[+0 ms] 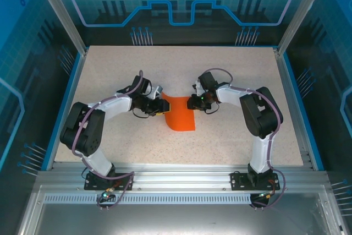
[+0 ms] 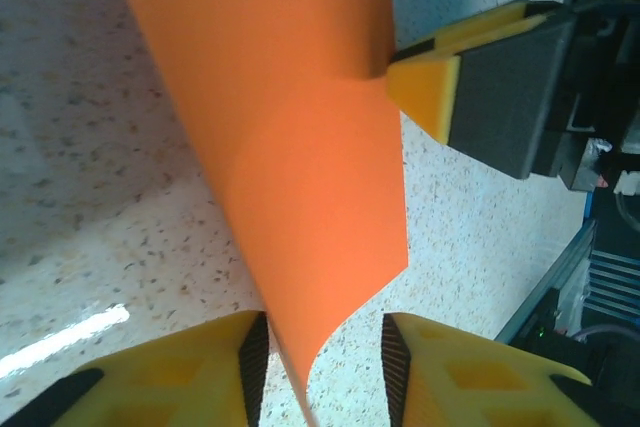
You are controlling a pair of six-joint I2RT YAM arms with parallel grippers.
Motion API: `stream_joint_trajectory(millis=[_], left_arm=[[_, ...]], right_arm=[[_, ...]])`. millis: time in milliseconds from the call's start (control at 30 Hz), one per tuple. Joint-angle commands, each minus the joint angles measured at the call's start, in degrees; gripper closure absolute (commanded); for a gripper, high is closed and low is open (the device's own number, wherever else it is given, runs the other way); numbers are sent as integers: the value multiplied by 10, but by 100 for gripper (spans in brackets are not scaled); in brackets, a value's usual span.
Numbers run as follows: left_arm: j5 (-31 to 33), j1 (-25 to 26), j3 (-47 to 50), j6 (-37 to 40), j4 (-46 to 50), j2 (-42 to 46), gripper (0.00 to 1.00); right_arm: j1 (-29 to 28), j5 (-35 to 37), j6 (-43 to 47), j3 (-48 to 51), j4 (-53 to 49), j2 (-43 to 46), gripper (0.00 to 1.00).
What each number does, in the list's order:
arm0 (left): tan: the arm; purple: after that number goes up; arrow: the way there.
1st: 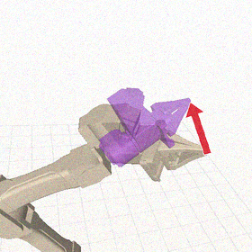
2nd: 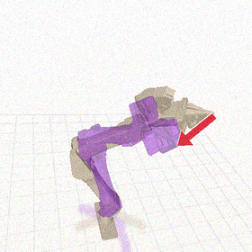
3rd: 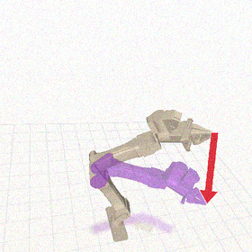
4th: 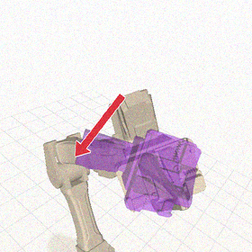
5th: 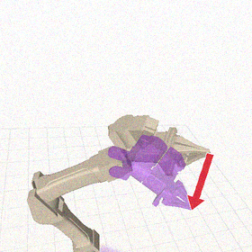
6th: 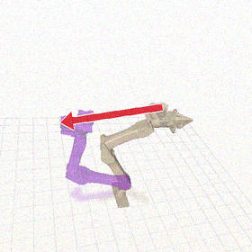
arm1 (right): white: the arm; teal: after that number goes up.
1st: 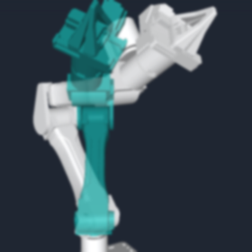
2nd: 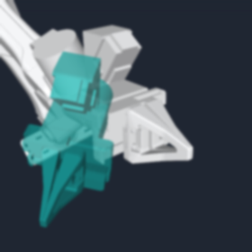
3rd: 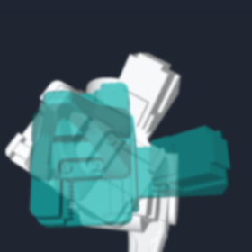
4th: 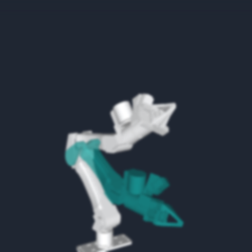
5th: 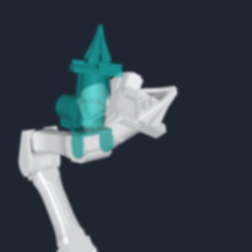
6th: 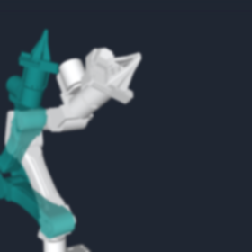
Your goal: Fold a paper plane with a square sheet of paper (fold left side to right side)
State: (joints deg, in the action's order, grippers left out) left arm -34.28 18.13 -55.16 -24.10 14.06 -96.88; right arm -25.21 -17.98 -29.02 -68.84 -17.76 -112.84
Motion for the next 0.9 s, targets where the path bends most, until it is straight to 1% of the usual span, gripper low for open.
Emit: stream_joint_trajectory(millis=[0, 67, 167, 267, 333, 500, 633, 700, 867], left_arm=[[-19, 13, -20, -5, -15, -11, 52], [-24, 18, -23, -6, -19, -13, 46], [-26, 24, -27, -8, -25, -16, 42], [-33, 27, -26, -14, -37, -20, 41], [-36, 29, -27, -19, -44, -25, 40], [-37, 38, -41, -20, -46, -40, 41], [-39, 44, -50, -21, -47, -49, 44], [-40, 46, -53, -21, -47, -52, 44], [-42, 52, -58, -22, -50, -59, 44]], right_arm=[[-3, -6, -15, 30, 16, -2, 69], [2, -26, -20, 41, 40, 4, 69], [11, -52, -30, 51, 66, 10, 68], [16, -73, -34, 56, 84, 17, 65], [19, -77, -36, 57, 89, 21, 65], [34, -96, -42, 67, 106, 41, 64], [54, -120, -52, 92, 139, 75, 56], [62, -137, -62, 107, 164, 94, 50], [62, -197, -99, 118, 226, 102, 37]])
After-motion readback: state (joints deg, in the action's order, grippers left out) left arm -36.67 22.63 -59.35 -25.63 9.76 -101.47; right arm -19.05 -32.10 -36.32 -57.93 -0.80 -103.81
